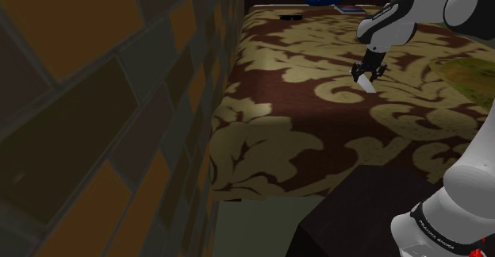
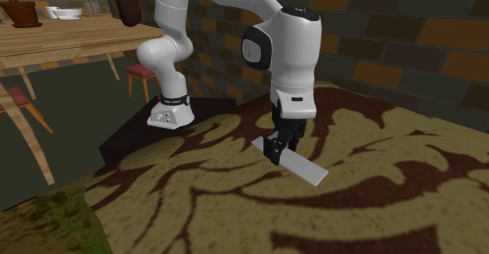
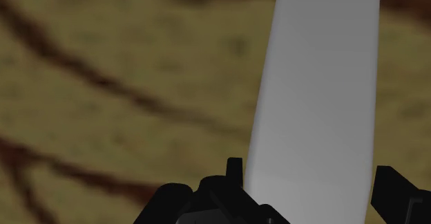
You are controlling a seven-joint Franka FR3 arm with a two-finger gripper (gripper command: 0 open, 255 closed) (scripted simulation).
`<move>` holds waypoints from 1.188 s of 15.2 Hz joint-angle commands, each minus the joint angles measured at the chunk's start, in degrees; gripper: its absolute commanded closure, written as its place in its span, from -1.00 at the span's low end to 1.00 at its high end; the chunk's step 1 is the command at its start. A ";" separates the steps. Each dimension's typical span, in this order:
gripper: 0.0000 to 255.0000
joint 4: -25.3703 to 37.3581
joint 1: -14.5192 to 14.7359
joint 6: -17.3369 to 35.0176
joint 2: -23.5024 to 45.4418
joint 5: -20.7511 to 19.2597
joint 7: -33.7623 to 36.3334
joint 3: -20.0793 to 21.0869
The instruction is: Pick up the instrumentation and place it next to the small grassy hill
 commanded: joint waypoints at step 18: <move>1.00 6.39 0.79 -11.77 -5.84 -3.10 2.07 -1.25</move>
